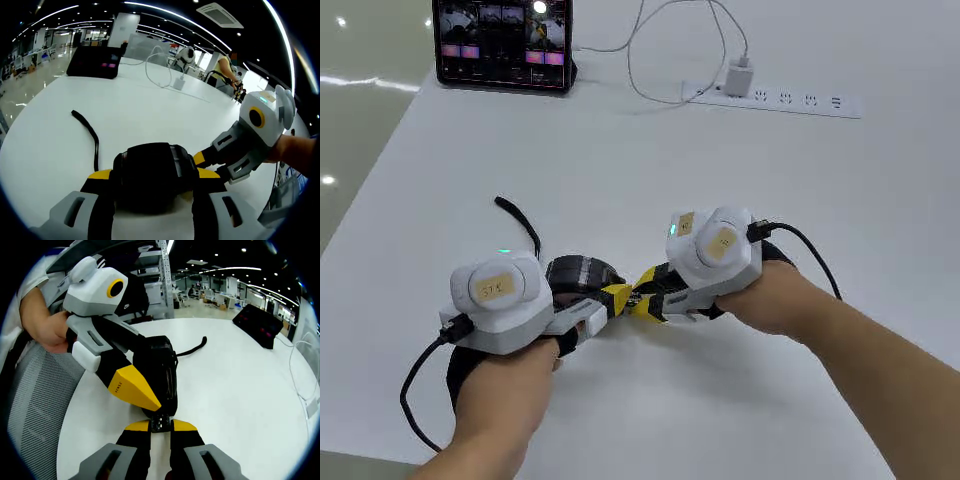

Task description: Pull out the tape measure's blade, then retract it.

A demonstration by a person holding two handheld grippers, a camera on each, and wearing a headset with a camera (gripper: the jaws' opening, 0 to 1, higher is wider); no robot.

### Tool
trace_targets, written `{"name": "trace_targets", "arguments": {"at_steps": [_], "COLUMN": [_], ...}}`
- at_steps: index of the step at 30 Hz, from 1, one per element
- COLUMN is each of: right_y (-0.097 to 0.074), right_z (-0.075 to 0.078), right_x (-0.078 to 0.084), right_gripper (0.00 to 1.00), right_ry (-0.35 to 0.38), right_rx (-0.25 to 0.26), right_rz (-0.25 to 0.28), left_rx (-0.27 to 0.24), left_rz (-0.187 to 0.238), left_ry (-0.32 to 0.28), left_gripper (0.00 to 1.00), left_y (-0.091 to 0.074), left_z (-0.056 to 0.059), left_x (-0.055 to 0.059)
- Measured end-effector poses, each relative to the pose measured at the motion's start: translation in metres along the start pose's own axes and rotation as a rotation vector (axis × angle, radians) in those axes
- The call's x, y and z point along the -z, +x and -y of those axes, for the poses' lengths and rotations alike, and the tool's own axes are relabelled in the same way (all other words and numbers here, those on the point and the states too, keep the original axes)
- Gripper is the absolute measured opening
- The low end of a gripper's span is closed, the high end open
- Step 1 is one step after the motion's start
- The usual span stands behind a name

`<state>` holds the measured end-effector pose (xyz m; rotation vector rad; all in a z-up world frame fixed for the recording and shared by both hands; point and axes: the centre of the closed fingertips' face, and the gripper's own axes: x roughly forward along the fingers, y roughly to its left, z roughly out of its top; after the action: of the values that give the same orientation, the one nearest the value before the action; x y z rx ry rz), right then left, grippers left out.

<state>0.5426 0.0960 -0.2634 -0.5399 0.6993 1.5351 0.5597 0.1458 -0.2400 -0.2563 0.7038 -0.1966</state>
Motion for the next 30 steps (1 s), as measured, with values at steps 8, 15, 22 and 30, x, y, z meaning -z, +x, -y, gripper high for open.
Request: {"name": "trace_targets", "arguments": {"at_steps": [8,15,22,30], "right_y": [0.0007,0.0029,0.0031,0.0031], "right_z": [0.0002,0.0,0.0,0.0002], "right_x": [-0.0006,-0.0028,-0.0027,-0.0026], "right_gripper": [0.1,0.1,0.1,0.11], "right_ry": [-0.007,-0.016,-0.019,-0.004], "right_rx": [0.006,0.012,0.017,0.021], "right_rz": [0.001,0.008,0.009,0.006], "left_rx": [-0.002,0.0,0.0,-0.005], "left_rz": [0.004,0.004,0.007,0.011], "left_ry": [0.0,-0.004,-0.003,-0.002], "left_gripper": [0.59,0.59,0.59,0.6], "left_y": [-0.0001,0.0,0.0,0.0004], "left_z": [0.0,0.0,0.0003,0.0], "left_x": [0.0,-0.0002,-0.0001,-0.0006]}}
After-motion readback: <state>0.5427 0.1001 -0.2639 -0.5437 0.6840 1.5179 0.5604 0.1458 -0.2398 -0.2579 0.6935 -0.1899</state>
